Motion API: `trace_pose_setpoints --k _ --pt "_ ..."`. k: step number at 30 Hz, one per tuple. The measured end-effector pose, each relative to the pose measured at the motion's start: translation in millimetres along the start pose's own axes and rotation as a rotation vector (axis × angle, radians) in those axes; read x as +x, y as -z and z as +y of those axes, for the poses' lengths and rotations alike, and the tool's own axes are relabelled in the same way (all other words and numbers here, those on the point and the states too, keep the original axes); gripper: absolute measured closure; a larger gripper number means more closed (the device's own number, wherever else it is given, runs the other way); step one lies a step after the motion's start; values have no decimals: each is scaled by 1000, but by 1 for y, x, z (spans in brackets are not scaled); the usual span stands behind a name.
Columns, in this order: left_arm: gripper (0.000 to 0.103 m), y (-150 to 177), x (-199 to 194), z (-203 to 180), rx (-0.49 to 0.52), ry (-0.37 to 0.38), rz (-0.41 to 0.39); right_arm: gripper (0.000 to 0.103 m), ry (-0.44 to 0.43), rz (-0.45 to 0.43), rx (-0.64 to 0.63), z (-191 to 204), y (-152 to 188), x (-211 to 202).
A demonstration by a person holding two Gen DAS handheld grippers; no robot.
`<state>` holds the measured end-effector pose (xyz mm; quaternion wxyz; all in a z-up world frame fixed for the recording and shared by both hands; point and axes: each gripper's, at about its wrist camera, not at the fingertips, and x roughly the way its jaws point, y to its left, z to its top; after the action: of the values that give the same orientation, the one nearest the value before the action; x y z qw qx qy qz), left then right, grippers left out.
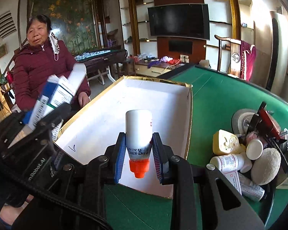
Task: Organize objects
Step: 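Carry the medicine box and white bottle over the empty gold-rimmed tray, then lower the medicine box into the tray and open the left gripper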
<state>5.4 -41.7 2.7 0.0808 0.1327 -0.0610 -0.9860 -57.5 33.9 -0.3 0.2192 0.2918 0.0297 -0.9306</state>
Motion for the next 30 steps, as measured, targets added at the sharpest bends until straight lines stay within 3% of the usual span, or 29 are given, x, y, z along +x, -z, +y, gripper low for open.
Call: trace_pose_setpoints --k 5,22,24,27,30 --pt "73 -6 -8 -2 25 -18 -100 78 -9 2 -23 9 0 3" --pt "73 -5 -5 2 0 -5 -65 78 -12 15 -16 6 6 3" --pt "73 -4 1 2 7 18 -23 78 -16 25 -5 5 5 4" --pt "73 -10 18 8 -10 121 88 78 -50 53 45 -3 -2 7" --pt "73 -25 45 26 -108 298 250 78 -127 122 133 -17 -17 17"
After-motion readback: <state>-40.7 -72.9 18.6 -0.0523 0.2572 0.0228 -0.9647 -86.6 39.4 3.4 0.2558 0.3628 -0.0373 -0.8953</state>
